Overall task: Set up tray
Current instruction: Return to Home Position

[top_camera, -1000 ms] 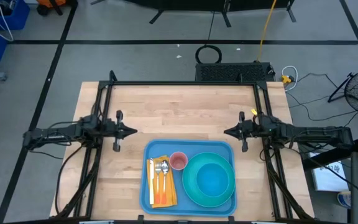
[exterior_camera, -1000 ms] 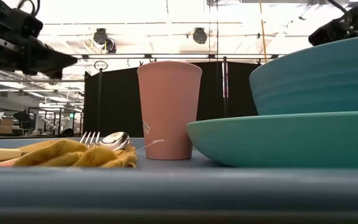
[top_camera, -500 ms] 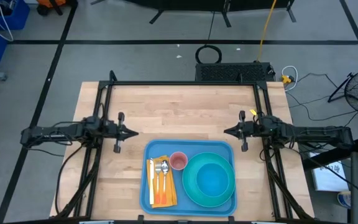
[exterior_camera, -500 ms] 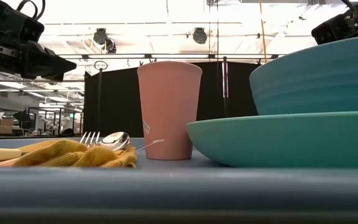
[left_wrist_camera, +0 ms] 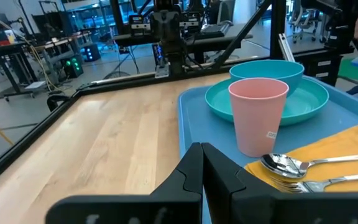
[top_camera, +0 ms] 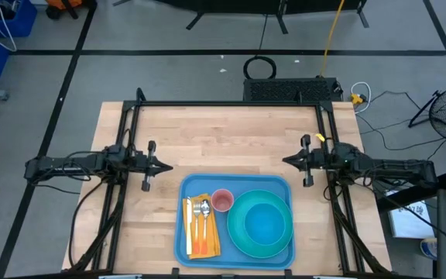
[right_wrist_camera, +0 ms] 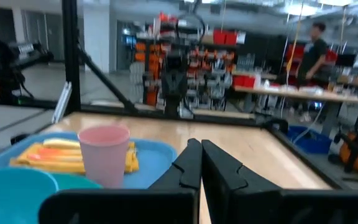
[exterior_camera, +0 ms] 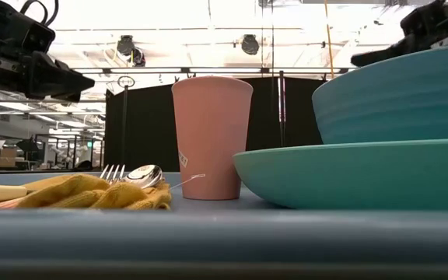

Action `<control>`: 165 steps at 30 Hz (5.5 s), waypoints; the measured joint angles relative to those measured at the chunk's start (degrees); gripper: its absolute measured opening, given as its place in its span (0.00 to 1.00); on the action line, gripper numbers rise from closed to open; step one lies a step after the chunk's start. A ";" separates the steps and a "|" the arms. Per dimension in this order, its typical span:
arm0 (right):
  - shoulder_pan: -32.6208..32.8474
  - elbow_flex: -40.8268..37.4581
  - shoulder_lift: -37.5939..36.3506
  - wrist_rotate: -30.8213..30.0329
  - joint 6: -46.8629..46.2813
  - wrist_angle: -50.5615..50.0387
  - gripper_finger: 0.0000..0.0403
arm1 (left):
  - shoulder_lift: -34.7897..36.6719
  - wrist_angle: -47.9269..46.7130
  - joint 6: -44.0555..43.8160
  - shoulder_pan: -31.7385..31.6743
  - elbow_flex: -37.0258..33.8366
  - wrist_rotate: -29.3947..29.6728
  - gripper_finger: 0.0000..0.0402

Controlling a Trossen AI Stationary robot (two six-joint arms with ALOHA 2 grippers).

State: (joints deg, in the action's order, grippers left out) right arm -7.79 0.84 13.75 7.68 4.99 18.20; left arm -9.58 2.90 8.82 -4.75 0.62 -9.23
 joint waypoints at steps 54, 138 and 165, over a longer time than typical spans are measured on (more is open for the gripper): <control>0.02 -0.02 -13.63 1.38 -4.15 -12.86 0.00 | -0.11 0.30 -13.62 0.02 -0.02 0.68 0.09; 0.00 -0.02 -13.63 1.35 -4.12 -12.86 0.00 | -0.11 0.30 -13.60 0.02 -0.02 0.63 0.16; 0.01 -0.02 -13.61 1.35 -4.13 -12.84 0.00 | -0.12 0.30 -13.60 0.02 -0.02 0.61 0.16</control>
State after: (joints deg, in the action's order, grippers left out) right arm -7.78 0.82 0.14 9.04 0.86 5.36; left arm -9.70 3.20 -4.78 -4.73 0.60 -8.62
